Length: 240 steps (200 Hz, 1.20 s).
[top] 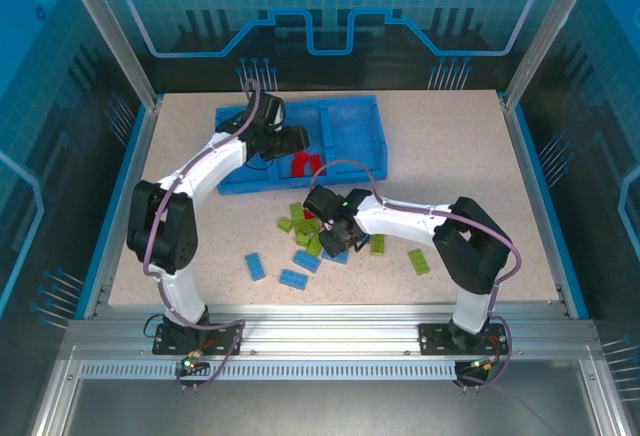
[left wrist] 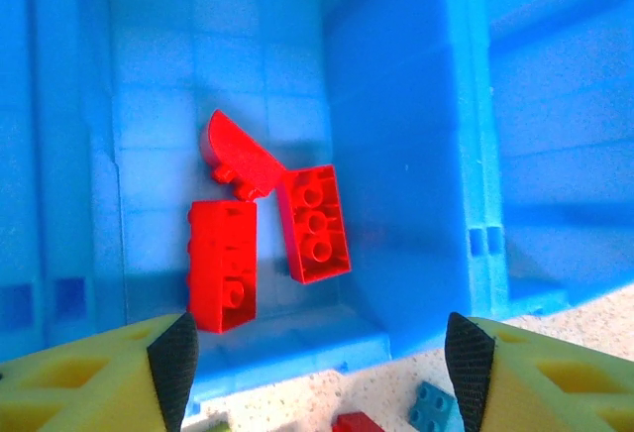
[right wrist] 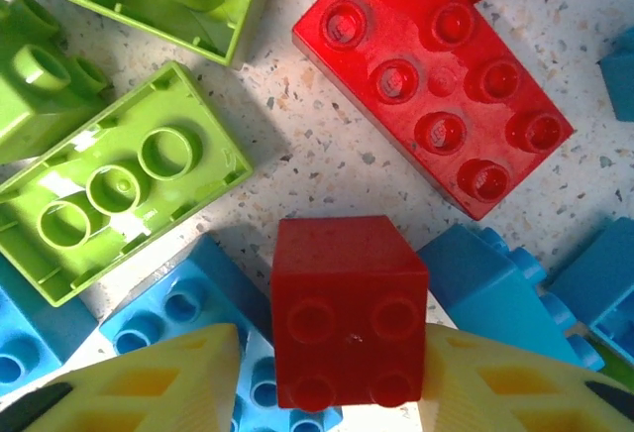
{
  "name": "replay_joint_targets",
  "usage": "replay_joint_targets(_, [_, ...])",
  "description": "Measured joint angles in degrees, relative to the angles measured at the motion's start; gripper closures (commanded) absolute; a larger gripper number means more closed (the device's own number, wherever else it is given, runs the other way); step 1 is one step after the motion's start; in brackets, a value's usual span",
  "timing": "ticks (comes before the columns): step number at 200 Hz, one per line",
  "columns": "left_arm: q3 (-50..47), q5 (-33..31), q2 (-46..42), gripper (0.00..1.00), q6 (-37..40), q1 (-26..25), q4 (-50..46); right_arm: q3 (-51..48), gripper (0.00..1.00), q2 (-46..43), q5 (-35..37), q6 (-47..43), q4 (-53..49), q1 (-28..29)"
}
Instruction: Sort the legos into containers by color
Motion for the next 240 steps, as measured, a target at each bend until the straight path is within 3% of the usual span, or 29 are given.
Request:
replay_joint_targets(55, [-6.0,-0.3,-8.2,0.02,-0.9,0.0,0.8,0.6,0.66,0.1,0.0,-0.1,-0.2,0.0])
replay_joint_targets(123, [-14.8,-3.1,-15.6,0.01,-0.9,0.0,0.8,6.9,0.69,-3.9,-1.9,0.2,-0.7,-1.5])
replay_joint_targets(171, [-21.3,-5.4,-19.7,0.01,-0.9,0.0,0.7,11.1,0.71,-4.3,-8.5,4.8,4.8,-9.5])
replay_joint_targets(203, [-25.7,-5.9,-21.9,0.01,-1.2,0.0,0.5,21.3,0.72,2.6,-13.0,7.7,5.7,-14.0])
replay_joint_targets(240, [-30.6,-5.9,-24.3,0.01,-2.5,0.0,0.3,33.7,0.72,12.2,-14.4,10.1,4.3,-14.4])
